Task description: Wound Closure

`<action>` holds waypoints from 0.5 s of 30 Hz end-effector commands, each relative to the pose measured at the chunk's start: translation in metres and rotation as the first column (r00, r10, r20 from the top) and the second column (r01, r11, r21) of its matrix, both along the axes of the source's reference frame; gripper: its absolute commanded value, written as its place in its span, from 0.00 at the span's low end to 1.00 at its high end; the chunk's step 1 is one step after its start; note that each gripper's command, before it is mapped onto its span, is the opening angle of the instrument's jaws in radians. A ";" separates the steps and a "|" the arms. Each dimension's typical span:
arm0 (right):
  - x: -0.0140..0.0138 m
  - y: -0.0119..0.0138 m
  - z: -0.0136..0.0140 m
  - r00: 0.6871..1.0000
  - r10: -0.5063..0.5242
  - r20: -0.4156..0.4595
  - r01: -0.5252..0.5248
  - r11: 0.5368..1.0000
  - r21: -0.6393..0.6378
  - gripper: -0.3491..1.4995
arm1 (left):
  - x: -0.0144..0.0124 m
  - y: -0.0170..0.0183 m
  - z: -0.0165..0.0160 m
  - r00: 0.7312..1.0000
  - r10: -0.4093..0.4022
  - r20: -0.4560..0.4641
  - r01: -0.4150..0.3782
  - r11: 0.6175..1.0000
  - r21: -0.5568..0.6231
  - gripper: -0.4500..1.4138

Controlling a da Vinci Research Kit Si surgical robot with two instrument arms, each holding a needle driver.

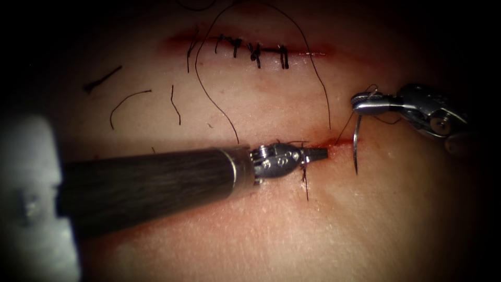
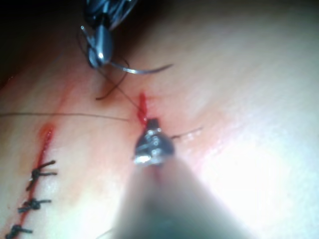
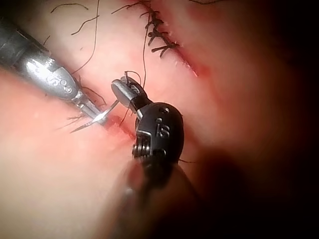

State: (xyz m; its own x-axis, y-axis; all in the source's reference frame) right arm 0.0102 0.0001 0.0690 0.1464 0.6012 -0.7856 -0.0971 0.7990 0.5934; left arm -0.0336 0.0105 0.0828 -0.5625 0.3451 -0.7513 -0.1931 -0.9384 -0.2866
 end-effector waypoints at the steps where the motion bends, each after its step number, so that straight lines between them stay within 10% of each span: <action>1: 0.0005 -0.0004 0.0007 1.000 -0.001 0.001 0.001 1.000 -0.011 0.00 | -0.0009 -0.0006 0.0008 1.000 0.016 -0.021 -0.016 1.000 0.006 0.08; 15: 0.0001 -0.0006 0.0009 0.995 -0.009 0.104 0.025 0.988 -0.153 0.00 | -0.0008 0.0006 0.0032 0.996 0.050 -0.071 -0.049 0.999 0.018 0.07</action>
State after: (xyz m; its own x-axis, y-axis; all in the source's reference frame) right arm 0.0099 -0.0002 0.0692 0.2457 0.4656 -0.8502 -0.1375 0.8850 0.4449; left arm -0.0338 0.0114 0.0855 -0.6327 0.3264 -0.7023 -0.1684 -0.9431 -0.2867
